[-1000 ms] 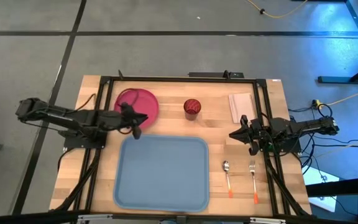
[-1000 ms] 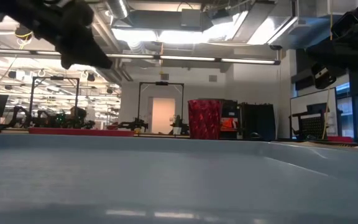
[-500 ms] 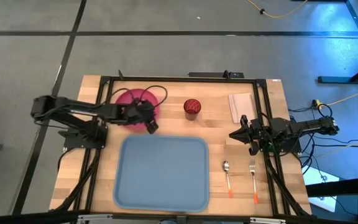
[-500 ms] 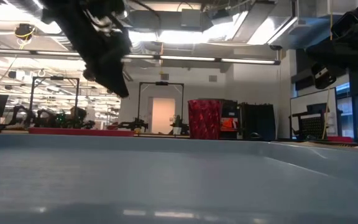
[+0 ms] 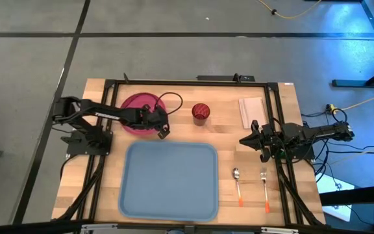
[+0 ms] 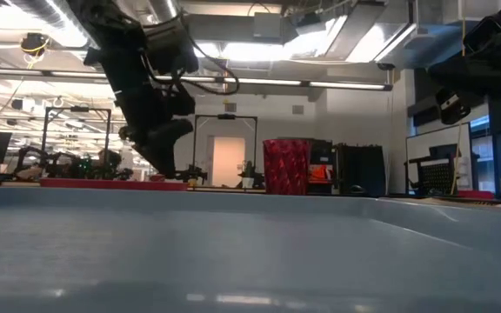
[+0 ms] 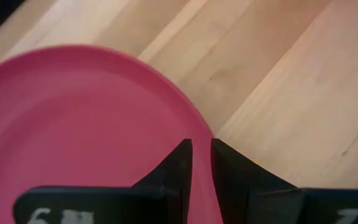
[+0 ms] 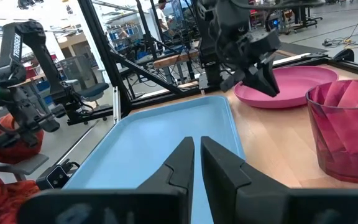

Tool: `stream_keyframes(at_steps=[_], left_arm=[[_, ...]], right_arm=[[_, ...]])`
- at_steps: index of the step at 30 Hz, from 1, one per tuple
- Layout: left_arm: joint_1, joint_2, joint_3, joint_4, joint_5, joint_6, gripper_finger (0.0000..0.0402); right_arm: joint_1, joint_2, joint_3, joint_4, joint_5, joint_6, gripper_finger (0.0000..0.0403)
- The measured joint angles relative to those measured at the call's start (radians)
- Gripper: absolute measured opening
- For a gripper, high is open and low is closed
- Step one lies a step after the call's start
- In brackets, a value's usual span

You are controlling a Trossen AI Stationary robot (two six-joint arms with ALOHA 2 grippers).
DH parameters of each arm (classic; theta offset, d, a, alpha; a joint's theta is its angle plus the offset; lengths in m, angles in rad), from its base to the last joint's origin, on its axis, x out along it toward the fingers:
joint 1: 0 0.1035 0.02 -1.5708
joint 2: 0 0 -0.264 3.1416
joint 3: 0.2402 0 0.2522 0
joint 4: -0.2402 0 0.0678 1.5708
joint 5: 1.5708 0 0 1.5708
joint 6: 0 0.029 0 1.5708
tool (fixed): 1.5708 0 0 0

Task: Pick and place plate/cup/fork/spoon on tray
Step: Put the pink plate on the blue serving tray

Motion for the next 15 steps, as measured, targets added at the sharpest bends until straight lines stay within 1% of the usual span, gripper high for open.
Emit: stream_keyframes(at_steps=[10,15], left_arm=[[0.000,0.009,0.000,0.004,0.004,-0.060,0.0053],[-0.001,0.009,0.000,0.004,0.065,-0.067,0.0053]], right_arm=[[0.000,0.000,0.000,0.000,0.000,-0.002,0.0035],[0.000,0.000,0.000,0.000,0.000,-0.002,0.0035]])
